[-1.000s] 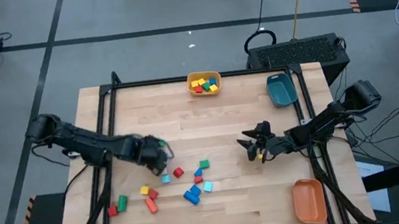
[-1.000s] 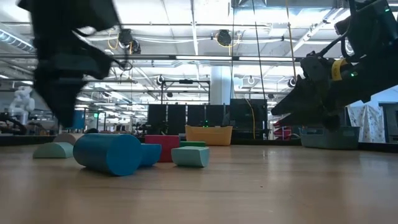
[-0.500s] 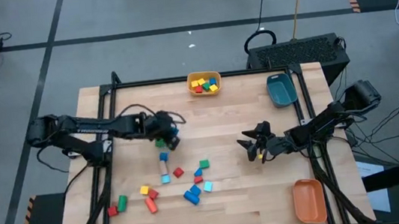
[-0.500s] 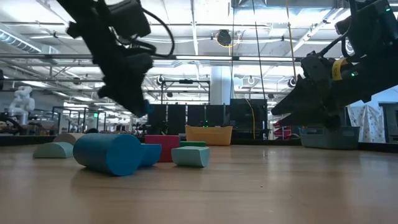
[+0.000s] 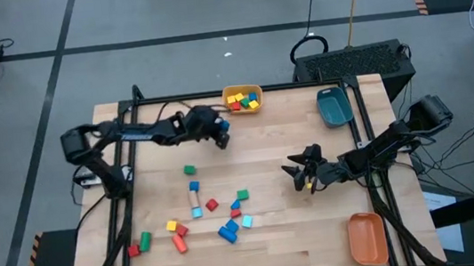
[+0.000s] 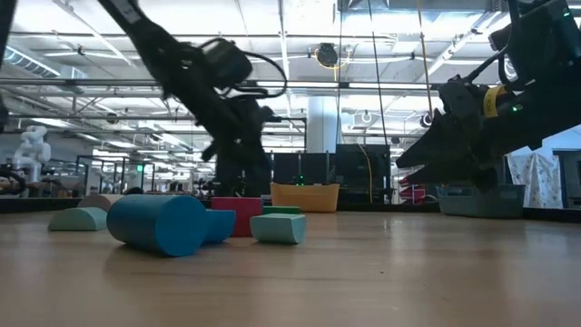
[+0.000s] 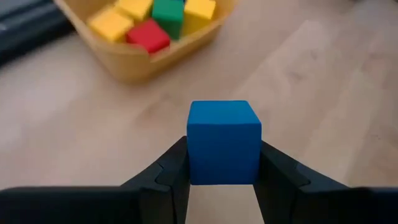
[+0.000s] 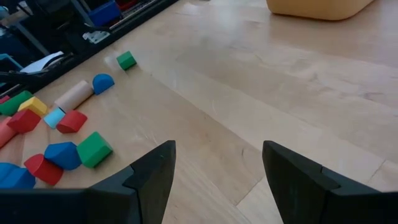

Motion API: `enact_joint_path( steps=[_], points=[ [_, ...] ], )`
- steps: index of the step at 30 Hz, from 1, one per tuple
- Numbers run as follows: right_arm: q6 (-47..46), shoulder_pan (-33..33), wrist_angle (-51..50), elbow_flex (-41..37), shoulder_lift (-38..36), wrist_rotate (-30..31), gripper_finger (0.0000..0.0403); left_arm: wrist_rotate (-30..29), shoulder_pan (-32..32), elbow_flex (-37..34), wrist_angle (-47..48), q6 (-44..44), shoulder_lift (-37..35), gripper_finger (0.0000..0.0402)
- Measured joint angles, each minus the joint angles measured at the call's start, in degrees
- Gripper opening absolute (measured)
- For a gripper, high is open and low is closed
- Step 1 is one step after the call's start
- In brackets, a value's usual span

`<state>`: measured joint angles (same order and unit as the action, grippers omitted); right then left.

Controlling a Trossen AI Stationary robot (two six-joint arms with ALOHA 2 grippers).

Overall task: Sort blocks by size
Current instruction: Put the blue square block into the yellow bin

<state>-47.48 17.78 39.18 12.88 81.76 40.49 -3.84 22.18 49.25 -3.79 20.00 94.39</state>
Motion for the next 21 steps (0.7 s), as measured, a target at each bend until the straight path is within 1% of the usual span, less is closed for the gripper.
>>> enact_joint_path(
  steps=[4,13,21],
  points=[
    [-0.6,0.0,0.0,0.0,0.0,-0.1,0.0228,0.6,1.5,5.7,1.0,-6.9,4.0,0.0137],
    [-1.1,-0.2,0.0,0.0,0.0,-0.2,0.0228,0.7,5.2,18.6,5.0,-16.8,11.1,0.0137],
    [-0.8,-0.6,-0.1,0.0,0.0,0.0,0.0228,0.6,8.5,28.1,6.8,-17.8,20.0,0.0137]
  ],
)
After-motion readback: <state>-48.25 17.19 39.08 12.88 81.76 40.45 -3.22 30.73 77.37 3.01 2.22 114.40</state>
